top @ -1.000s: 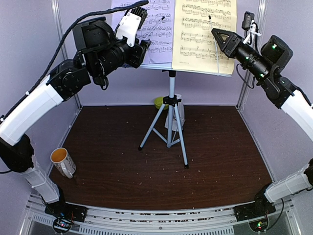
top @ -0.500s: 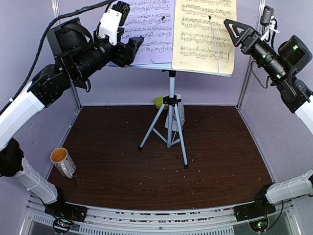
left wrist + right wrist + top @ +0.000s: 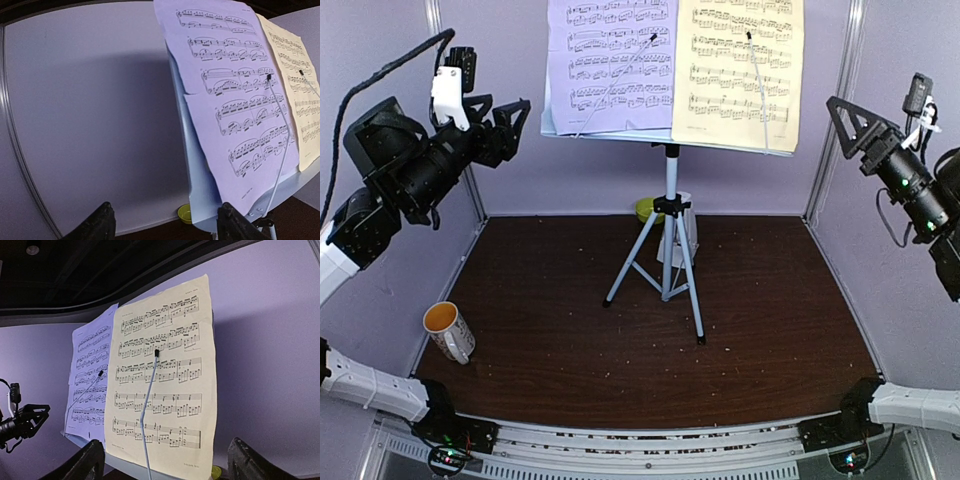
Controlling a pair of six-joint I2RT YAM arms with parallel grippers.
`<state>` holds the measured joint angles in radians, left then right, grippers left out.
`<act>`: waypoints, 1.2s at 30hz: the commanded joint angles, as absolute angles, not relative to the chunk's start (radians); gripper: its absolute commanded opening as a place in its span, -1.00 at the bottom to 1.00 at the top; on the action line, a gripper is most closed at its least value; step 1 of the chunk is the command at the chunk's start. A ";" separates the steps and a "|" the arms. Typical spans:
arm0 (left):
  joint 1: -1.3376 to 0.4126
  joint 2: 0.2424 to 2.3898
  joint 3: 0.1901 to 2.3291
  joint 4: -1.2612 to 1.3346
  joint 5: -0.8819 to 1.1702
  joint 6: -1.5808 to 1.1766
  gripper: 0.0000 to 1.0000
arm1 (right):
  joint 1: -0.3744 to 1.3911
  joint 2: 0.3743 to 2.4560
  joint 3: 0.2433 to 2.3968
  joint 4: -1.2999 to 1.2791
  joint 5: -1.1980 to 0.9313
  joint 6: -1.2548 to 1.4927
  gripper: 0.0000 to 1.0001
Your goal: Set up the instrument practice props
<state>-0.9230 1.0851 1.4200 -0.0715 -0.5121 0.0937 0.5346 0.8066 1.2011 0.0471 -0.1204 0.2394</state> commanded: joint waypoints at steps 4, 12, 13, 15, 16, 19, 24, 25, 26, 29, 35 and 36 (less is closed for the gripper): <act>-0.808 0.961 1.221 -0.049 -0.497 -0.128 0.43 | 0.531 0.621 0.945 -0.124 0.083 0.294 0.72; -0.726 0.919 1.088 -0.048 -0.437 -0.232 0.43 | 0.459 0.658 0.712 -0.043 0.004 0.396 0.72; -0.718 0.921 1.077 -0.048 -0.430 -0.241 0.43 | 0.442 0.689 0.704 -0.018 -0.022 0.405 0.72; -0.703 0.923 1.058 -0.044 -0.416 -0.256 0.44 | 0.411 0.764 0.693 0.036 -0.071 0.423 0.72; -0.695 0.925 1.048 -0.041 -0.409 -0.262 0.44 | 0.398 0.808 0.694 0.070 -0.104 0.431 0.72; -0.678 0.928 1.023 -0.034 -0.394 -0.281 0.44 | 0.379 0.943 0.716 0.174 -0.123 0.449 0.72; -0.649 0.944 0.994 -0.015 -0.358 -0.298 0.44 | 0.377 1.220 0.874 0.254 -0.181 0.437 0.73; -0.640 0.952 0.995 -0.014 -0.343 -0.301 0.44 | 0.377 1.273 0.921 0.260 -0.202 0.423 0.74; -0.632 0.959 0.998 -0.014 -0.324 -0.302 0.45 | 0.377 1.333 0.972 0.255 -0.230 0.399 0.76; -0.616 0.981 1.009 -0.013 -0.295 -0.301 0.45 | 0.377 1.497 1.189 0.122 -0.306 0.247 0.80; -0.587 1.026 1.032 -0.026 -0.253 -0.298 0.45 | 0.370 1.767 1.535 -0.056 -0.420 0.130 0.86; -0.582 1.031 1.036 -0.031 -0.248 -0.296 0.45 | 0.369 1.803 1.579 -0.078 -0.440 0.126 0.89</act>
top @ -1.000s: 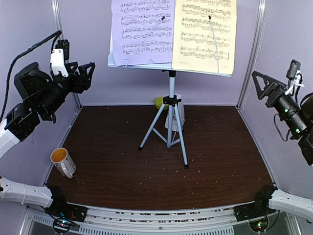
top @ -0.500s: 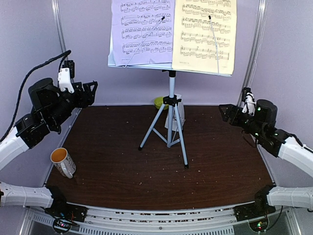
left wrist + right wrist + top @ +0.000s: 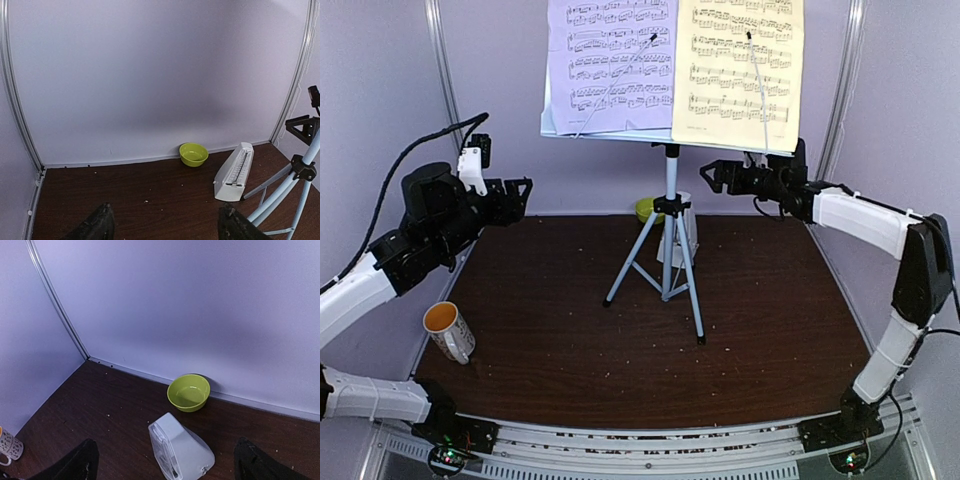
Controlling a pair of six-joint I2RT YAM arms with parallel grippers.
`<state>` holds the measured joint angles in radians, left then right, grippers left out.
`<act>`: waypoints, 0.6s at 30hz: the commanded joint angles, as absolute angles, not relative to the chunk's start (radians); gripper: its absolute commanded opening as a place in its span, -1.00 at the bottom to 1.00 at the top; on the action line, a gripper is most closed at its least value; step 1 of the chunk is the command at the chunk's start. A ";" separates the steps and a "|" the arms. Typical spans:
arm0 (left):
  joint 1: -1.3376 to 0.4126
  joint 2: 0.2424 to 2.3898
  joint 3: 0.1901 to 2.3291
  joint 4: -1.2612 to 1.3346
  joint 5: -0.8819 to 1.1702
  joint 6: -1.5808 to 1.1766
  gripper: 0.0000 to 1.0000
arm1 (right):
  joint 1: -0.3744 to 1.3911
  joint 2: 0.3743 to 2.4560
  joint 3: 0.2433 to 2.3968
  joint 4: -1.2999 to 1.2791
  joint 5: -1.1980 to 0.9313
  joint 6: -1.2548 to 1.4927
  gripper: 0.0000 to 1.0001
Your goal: Set up the instrument practice props
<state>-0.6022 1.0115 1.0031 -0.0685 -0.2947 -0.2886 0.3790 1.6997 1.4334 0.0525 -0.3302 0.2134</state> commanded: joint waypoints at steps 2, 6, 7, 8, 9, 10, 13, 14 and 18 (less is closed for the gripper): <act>-0.572 1.042 1.041 -0.039 -0.238 -0.292 0.45 | 0.370 1.867 1.654 -0.104 -0.489 0.117 0.95; -0.551 1.048 1.038 -0.040 -0.212 -0.297 0.45 | 0.370 1.968 1.763 -0.149 -0.545 0.056 0.98; -0.543 1.051 1.038 -0.041 -0.204 -0.298 0.45 | 0.370 1.987 1.784 -0.159 -0.551 0.032 0.98; -0.538 1.052 1.038 -0.043 -0.196 -0.299 0.45 | 0.369 2.006 1.814 -0.175 -0.558 0.012 0.98; -0.534 1.052 1.038 -0.045 -0.190 -0.298 0.45 | 0.368 2.029 1.842 -0.190 -0.563 -0.004 0.99; -0.531 1.052 1.040 -0.049 -0.187 -0.298 0.45 | 0.368 2.048 1.869 -0.208 -0.568 -0.019 0.99; -0.521 1.050 1.042 -0.057 -0.181 -0.296 0.45 | 0.368 2.110 1.940 -0.246 -0.570 -0.060 1.00; -0.521 1.049 1.042 -0.057 -0.181 -0.296 0.46 | 0.368 2.129 1.962 -0.255 -0.565 -0.071 1.00; -0.517 1.049 1.038 -0.056 -0.183 -0.302 0.46 | 0.367 2.207 2.046 -0.289 -0.565 -0.102 1.00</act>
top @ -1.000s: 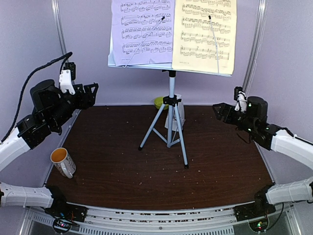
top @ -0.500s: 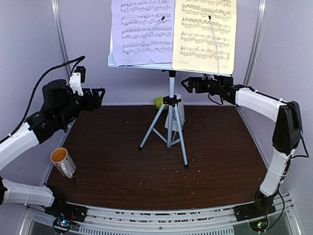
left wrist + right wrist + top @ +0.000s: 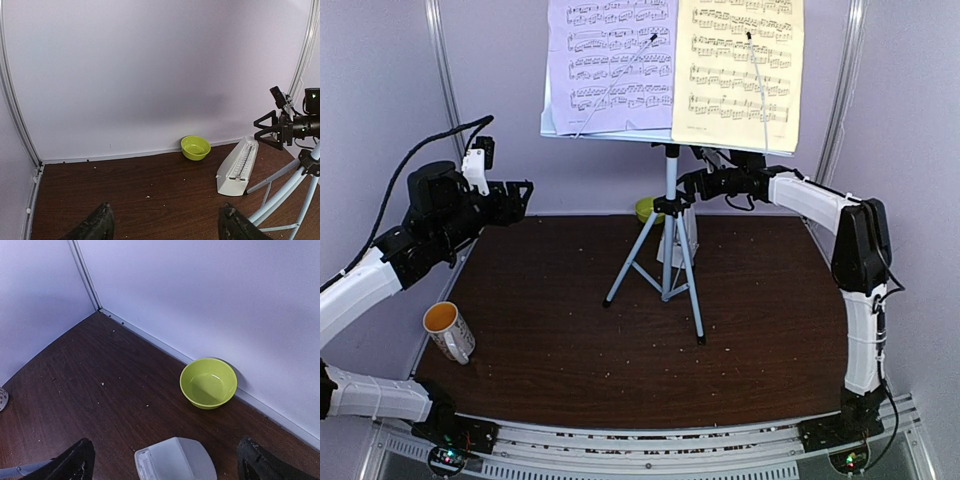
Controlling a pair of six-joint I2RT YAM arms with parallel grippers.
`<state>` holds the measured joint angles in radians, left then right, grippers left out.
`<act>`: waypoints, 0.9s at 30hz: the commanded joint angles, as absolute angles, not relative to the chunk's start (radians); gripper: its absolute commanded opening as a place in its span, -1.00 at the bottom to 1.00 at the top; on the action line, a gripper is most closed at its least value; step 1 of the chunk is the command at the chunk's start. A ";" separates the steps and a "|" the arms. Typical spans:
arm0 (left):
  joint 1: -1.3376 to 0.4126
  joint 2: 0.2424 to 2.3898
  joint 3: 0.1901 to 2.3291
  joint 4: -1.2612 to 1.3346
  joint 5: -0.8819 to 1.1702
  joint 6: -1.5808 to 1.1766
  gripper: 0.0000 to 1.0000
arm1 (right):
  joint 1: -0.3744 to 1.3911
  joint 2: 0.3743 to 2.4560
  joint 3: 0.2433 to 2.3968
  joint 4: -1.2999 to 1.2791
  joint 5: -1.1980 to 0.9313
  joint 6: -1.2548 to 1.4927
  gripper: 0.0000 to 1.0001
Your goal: Set up the instrument practice props
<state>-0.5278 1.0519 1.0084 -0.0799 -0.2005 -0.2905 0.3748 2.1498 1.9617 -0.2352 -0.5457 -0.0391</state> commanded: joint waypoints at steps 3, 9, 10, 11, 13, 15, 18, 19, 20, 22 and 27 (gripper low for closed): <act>-0.517 1.056 1.047 -0.062 -0.178 -0.304 0.46 | 0.364 2.262 2.124 -0.321 -0.583 -0.122 1.00; -0.517 1.064 1.054 -0.063 -0.170 -0.309 0.46 | 0.360 2.343 2.229 -0.418 -0.612 -0.173 0.99; -0.517 1.067 1.054 -0.062 -0.168 -0.310 0.46 | 0.360 2.347 2.227 -0.425 -0.609 -0.179 0.98; -0.516 1.069 1.055 -0.060 -0.166 -0.311 0.46 | 0.360 2.352 2.227 -0.434 -0.606 -0.187 0.97; -0.516 1.074 1.059 -0.058 -0.163 -0.313 0.46 | 0.360 2.362 2.228 -0.452 -0.600 -0.202 0.95; -0.516 1.078 1.061 -0.057 -0.158 -0.315 0.46 | 0.360 2.371 2.229 -0.469 -0.593 -0.219 0.93; -0.516 1.076 1.063 -0.057 -0.155 -0.314 0.46 | 0.360 2.381 2.229 -0.481 -0.582 -0.238 0.84; -0.517 1.077 1.064 -0.057 -0.155 -0.314 0.46 | 0.360 2.383 2.229 -0.483 -0.579 -0.241 0.80; -0.516 1.075 1.063 -0.058 -0.155 -0.314 0.46 | 0.360 2.385 2.229 -0.482 -0.578 -0.243 0.76; -0.516 1.072 1.062 -0.061 -0.155 -0.313 0.46 | 0.360 2.384 2.229 -0.482 -0.570 -0.245 0.75; -0.516 1.064 1.059 -0.064 -0.158 -0.313 0.46 | 0.360 2.350 2.205 -0.480 -0.517 -0.251 0.52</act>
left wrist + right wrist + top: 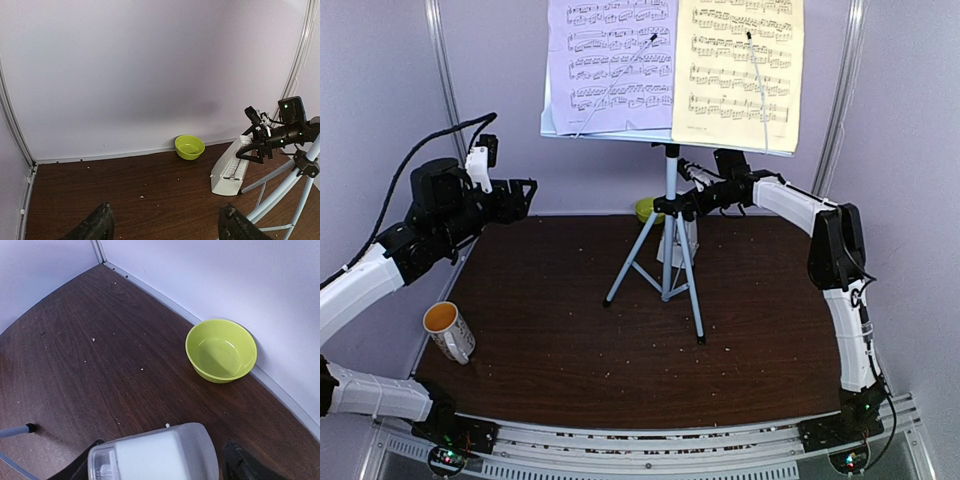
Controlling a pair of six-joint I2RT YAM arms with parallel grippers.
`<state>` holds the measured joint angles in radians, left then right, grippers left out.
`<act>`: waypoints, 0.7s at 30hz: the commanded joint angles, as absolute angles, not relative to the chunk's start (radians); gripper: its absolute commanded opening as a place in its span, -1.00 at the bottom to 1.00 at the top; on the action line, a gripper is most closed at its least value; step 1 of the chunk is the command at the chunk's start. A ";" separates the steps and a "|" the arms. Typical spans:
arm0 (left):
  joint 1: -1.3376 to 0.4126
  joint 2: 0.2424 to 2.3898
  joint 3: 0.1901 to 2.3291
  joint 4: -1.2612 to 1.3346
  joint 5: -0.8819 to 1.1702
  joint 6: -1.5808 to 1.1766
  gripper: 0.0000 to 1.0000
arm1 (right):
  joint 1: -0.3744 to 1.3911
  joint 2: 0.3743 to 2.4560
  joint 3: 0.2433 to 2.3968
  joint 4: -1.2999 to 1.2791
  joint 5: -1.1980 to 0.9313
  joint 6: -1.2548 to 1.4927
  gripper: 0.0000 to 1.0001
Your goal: Set up the instrument practice props
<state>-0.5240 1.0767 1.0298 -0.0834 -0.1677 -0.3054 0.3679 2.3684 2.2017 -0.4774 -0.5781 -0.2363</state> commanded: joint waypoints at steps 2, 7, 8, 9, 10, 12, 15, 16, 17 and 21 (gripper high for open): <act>-0.516 1.059 1.057 -0.066 -0.159 -0.313 0.46 | 0.360 2.309 2.147 -0.442 -0.483 -0.240 0.22; -0.516 1.046 1.049 -0.064 -0.158 -0.314 0.46 | 0.358 2.183 1.976 -0.306 -0.404 -0.210 0.00; -0.516 1.043 1.045 -0.064 -0.157 -0.314 0.46 | 0.357 2.163 1.952 -0.291 -0.384 -0.207 -0.03; -0.517 1.038 1.042 -0.063 -0.158 -0.316 0.45 | 0.355 2.139 1.932 -0.275 -0.364 -0.201 -0.06; -0.517 1.035 1.039 -0.063 -0.158 -0.316 0.46 | 0.351 2.117 1.906 -0.255 -0.345 -0.191 -0.09; -0.516 1.026 1.033 -0.065 -0.160 -0.316 0.46 | 0.344 2.063 1.849 -0.213 -0.304 -0.170 -0.14; -0.517 1.011 1.033 -0.082 -0.177 -0.297 0.46 | 0.332 1.974 1.744 -0.138 -0.240 -0.136 -0.17; -0.516 1.006 1.035 -0.087 -0.182 -0.288 0.46 | 0.327 1.943 1.706 -0.119 -0.212 -0.125 -0.18; -0.516 1.001 1.038 -0.093 -0.186 -0.281 0.46 | 0.321 1.916 1.672 -0.106 -0.195 -0.115 -0.19; -0.516 0.991 1.043 -0.108 -0.190 -0.267 0.46 | 0.310 1.812 1.554 -0.097 -0.127 -0.088 -0.22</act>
